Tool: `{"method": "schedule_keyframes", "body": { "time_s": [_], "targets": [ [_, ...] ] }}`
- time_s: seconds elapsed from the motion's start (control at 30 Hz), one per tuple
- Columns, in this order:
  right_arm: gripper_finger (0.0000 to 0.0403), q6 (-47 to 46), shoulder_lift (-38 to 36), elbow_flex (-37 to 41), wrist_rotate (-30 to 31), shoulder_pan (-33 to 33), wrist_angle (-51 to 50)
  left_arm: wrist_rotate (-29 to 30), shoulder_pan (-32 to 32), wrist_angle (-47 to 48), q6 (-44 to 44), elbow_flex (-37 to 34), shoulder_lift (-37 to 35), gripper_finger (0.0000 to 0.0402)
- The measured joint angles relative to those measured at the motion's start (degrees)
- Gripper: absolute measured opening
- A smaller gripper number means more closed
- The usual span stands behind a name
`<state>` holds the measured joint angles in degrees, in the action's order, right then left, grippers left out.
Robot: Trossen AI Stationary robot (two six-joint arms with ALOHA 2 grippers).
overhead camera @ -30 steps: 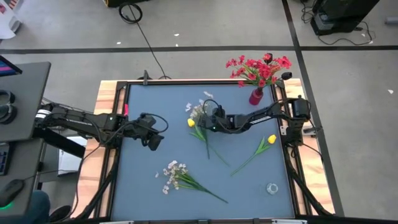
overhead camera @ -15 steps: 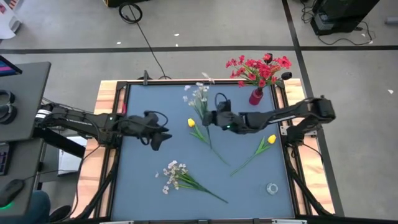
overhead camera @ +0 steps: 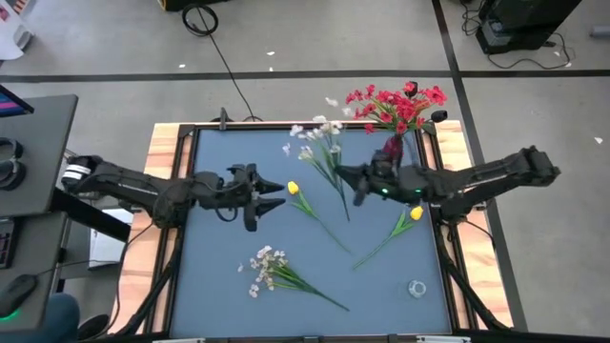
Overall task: Sort flowers into vase by color
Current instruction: Put the top white flowers into the transparent glass vase
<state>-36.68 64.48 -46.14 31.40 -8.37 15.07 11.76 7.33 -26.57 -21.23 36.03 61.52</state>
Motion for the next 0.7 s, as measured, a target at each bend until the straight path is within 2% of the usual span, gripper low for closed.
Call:
{"method": "schedule_keyframes", "body": {
  "time_s": [0.13,0.33,0.43,0.53,0.7],
  "targets": [
    [0.0007,10.8,-3.9,4.2,-3.0,-2.5,6.8,0.0,0.0,-5.9,0.0,1.9,6.1,0.0217],
    [0.0007,30.0,-6.9,4.9,-4.5,-8.1,7.3,-2.0,0.8,-6.0,3.0,7.8,13.3,0.0217],
    [0.0007,31.2,-8.9,4.9,-4.0,-10.6,7.4,-2.0,1.8,-5.9,5.5,9.8,14.9,0.0217],
    [0.0007,33.7,-10.1,4.9,-1.0,-13.2,7.5,-2.1,2.5,-6.2,7.6,12.2,15.7,0.0217],
    [0.0007,33.9,-9.4,4.9,2.1,-14.0,7.8,-1.1,1.9,-6.1,8.2,18.5,18.8,0.0217]
  ]
}}
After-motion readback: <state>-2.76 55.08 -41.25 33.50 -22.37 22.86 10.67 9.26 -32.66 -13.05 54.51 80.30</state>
